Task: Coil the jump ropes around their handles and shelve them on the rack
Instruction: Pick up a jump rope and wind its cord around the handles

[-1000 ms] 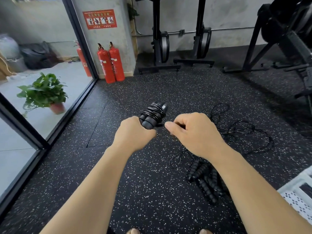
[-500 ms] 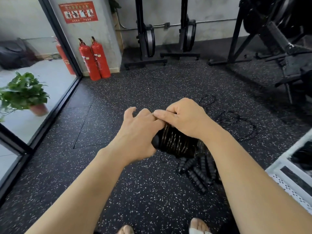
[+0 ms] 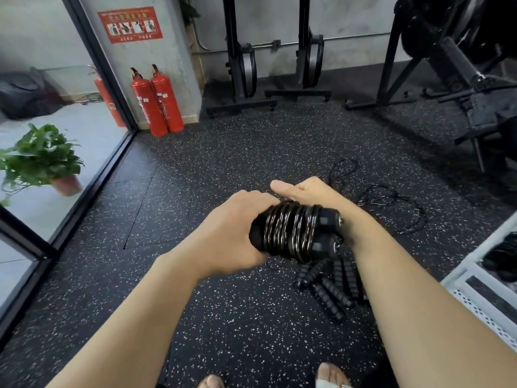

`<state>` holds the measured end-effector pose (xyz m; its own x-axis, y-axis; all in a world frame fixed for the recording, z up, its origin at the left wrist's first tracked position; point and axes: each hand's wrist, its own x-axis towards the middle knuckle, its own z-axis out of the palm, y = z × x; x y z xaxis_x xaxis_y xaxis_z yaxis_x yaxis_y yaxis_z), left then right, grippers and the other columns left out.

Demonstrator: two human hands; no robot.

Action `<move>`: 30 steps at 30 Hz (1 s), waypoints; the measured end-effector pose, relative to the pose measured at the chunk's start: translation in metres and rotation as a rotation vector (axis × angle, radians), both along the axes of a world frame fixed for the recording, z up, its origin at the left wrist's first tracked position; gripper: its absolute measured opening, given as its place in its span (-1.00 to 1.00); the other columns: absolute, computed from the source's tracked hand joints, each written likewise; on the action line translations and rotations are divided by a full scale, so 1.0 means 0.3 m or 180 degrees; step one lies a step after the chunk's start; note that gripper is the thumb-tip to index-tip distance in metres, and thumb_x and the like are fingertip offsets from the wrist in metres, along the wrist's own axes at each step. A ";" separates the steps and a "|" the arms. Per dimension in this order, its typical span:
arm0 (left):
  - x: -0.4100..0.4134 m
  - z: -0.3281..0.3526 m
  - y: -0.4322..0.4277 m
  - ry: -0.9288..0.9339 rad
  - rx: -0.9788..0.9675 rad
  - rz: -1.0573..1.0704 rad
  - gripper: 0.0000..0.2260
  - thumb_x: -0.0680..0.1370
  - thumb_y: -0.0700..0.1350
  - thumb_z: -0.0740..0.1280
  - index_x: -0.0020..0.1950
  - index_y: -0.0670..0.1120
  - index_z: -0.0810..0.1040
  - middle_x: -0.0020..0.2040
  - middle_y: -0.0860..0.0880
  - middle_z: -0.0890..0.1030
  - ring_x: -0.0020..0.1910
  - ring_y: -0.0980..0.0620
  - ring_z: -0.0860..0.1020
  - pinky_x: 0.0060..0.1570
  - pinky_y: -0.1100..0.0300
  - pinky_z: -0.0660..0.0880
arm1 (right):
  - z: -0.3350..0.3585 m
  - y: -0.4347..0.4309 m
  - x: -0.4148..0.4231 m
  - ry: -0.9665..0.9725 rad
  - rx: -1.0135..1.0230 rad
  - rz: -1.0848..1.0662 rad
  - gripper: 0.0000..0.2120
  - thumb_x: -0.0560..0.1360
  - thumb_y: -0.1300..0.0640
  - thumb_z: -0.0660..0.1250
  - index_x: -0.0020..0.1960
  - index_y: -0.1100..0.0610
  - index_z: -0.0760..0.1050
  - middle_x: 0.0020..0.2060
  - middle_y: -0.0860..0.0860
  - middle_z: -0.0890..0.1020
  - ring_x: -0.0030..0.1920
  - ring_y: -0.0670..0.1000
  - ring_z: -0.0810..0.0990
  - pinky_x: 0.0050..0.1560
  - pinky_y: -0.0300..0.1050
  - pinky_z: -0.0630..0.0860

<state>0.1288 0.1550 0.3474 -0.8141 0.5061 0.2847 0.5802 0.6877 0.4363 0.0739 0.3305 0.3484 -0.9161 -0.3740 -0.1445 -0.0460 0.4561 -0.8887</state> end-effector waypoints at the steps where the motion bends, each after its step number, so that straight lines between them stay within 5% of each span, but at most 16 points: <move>1: 0.004 0.002 0.000 -0.0007 0.0058 0.0060 -0.79 0.27 -0.20 0.37 -0.12 -0.16 0.52 -0.23 -0.02 0.56 -0.21 -0.02 0.49 -0.19 0.07 0.39 | -0.020 -0.022 0.002 0.0086 -0.0055 -0.0038 -0.51 0.56 -0.09 0.30 -0.45 0.03 0.22 -0.56 -0.09 0.28 -0.53 -0.08 0.25 -0.43 -0.20 0.28; 4: 0.015 -0.005 -0.004 -0.0278 0.0385 0.0370 -0.70 0.27 -0.13 0.35 -0.02 -0.17 0.54 -0.18 -0.03 0.57 -0.18 0.03 0.48 -0.18 0.09 0.41 | -0.059 -0.075 -0.002 0.0445 0.0092 -0.1762 -0.59 0.66 0.23 0.13 -0.33 0.15 0.52 -0.60 0.00 0.47 -0.57 -0.07 0.46 -0.42 -0.27 0.46; 5: 0.019 -0.006 -0.005 -0.0445 0.0495 0.0518 -0.69 0.29 -0.12 0.37 0.00 -0.13 0.53 -0.17 -0.01 0.56 -0.20 0.05 0.50 -0.22 0.11 0.43 | -0.049 -0.082 -0.011 0.0179 -0.0557 -0.1816 -0.60 0.66 0.33 0.03 -0.16 0.25 0.59 -0.62 0.05 0.47 -0.61 -0.14 0.48 -0.44 -0.35 0.46; 6: 0.020 -0.008 -0.007 -0.0611 0.0604 0.0667 -0.70 0.30 -0.13 0.40 0.02 -0.08 0.52 -0.18 0.02 0.56 -0.24 0.07 0.51 -0.29 0.15 0.45 | -0.047 -0.089 0.003 -0.0267 -0.0821 -0.1359 -0.66 0.65 0.39 -0.02 0.05 0.28 0.54 -0.59 0.07 0.46 -0.62 -0.22 0.45 -0.42 -0.39 0.47; 8: 0.015 -0.018 -0.013 -0.0954 0.0895 0.0945 -0.70 0.33 -0.23 0.44 0.00 -0.03 0.49 -0.25 0.06 0.54 -0.39 0.13 0.47 -0.42 0.24 0.41 | -0.060 -0.109 0.040 -0.0723 -0.0724 -0.0978 -0.72 0.61 0.41 0.06 -0.06 0.19 0.51 -0.40 0.00 0.41 -0.49 -0.21 0.42 -0.29 -0.32 0.50; 11: 0.000 -0.015 -0.024 -0.1589 0.1372 0.1196 -0.74 0.27 -0.24 0.43 -0.11 -0.08 0.46 -0.41 0.09 0.44 -0.51 0.14 0.34 -0.53 0.30 0.29 | -0.126 -0.128 -0.010 -0.0296 -0.0041 -0.0656 -0.68 0.59 0.32 0.14 -0.29 0.06 0.37 -0.32 -0.04 0.44 -0.34 -0.13 0.39 -0.26 -0.31 0.35; 14: -0.003 -0.008 -0.048 -0.2275 0.1822 0.1105 -0.73 0.22 -0.30 0.38 -0.14 -0.18 0.43 -0.37 -0.03 0.41 -0.45 0.06 0.32 -0.47 0.29 0.23 | -0.129 -0.150 -0.018 0.0245 0.0683 -0.0787 -0.78 0.64 0.24 0.08 0.09 0.18 0.50 0.00 0.05 0.60 0.03 0.04 0.59 -0.02 -0.15 0.46; 16: -0.010 -0.017 -0.064 -0.2509 0.2072 0.1158 -0.64 0.17 -0.29 0.35 -0.04 -0.28 0.49 -0.25 -0.14 0.42 -0.38 0.01 0.34 -0.39 0.20 0.25 | -0.127 -0.150 -0.008 0.0097 0.0844 -0.0712 -0.82 0.64 0.20 0.12 0.09 0.17 0.48 -0.02 0.09 0.63 0.03 0.09 0.60 -0.07 -0.09 0.50; 18: -0.019 -0.023 -0.075 -0.2563 0.2316 0.1430 -0.61 0.21 -0.30 0.38 0.02 -0.32 0.51 -0.18 -0.16 0.44 -0.37 0.00 0.37 -0.38 0.18 0.30 | -0.138 -0.151 -0.002 0.0223 0.0686 -0.0781 -0.79 0.61 0.15 0.15 -0.15 0.15 0.48 -0.24 0.09 0.59 -0.14 0.12 0.60 -0.27 -0.13 0.45; 20: -0.031 -0.029 -0.086 -0.2472 0.2355 0.1768 -0.82 0.36 -0.33 0.38 -0.07 -0.22 0.49 -0.23 -0.12 0.45 -0.41 0.04 0.36 -0.45 0.24 0.31 | -0.145 -0.153 -0.002 0.0251 0.0848 -0.0800 -0.62 0.60 0.01 0.16 -0.25 0.21 0.53 -0.38 0.07 0.54 -0.27 0.13 0.55 -0.29 -0.12 0.42; 25: -0.061 -0.056 -0.130 -0.1986 0.1840 0.2303 -0.93 0.41 -0.22 0.33 -0.14 -0.08 0.50 -0.36 -0.01 0.53 -0.41 0.03 0.37 -0.41 0.23 0.32 | -0.089 -0.171 0.054 0.0976 0.1320 -0.0492 -0.54 0.60 -0.07 0.17 -0.42 0.13 0.33 -0.46 0.02 0.45 -0.39 0.07 0.43 -0.38 -0.11 0.30; 30: -0.079 -0.076 -0.154 -0.1526 0.1177 0.2633 -0.76 0.39 -0.09 0.37 0.01 -0.14 0.51 -0.18 -0.03 0.59 -0.30 -0.03 0.52 -0.32 0.13 0.49 | -0.026 -0.198 0.093 0.1505 0.1400 -0.0292 -0.56 0.57 -0.01 0.19 -0.43 0.13 0.22 -0.51 0.02 0.36 -0.46 0.04 0.29 -0.45 -0.13 0.18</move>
<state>0.1050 0.1090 0.3247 -0.9376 -0.3192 -0.1381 -0.3061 0.5686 0.7635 0.1017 0.2712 0.3406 -0.9438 -0.2891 0.1602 -0.3299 0.7933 -0.5117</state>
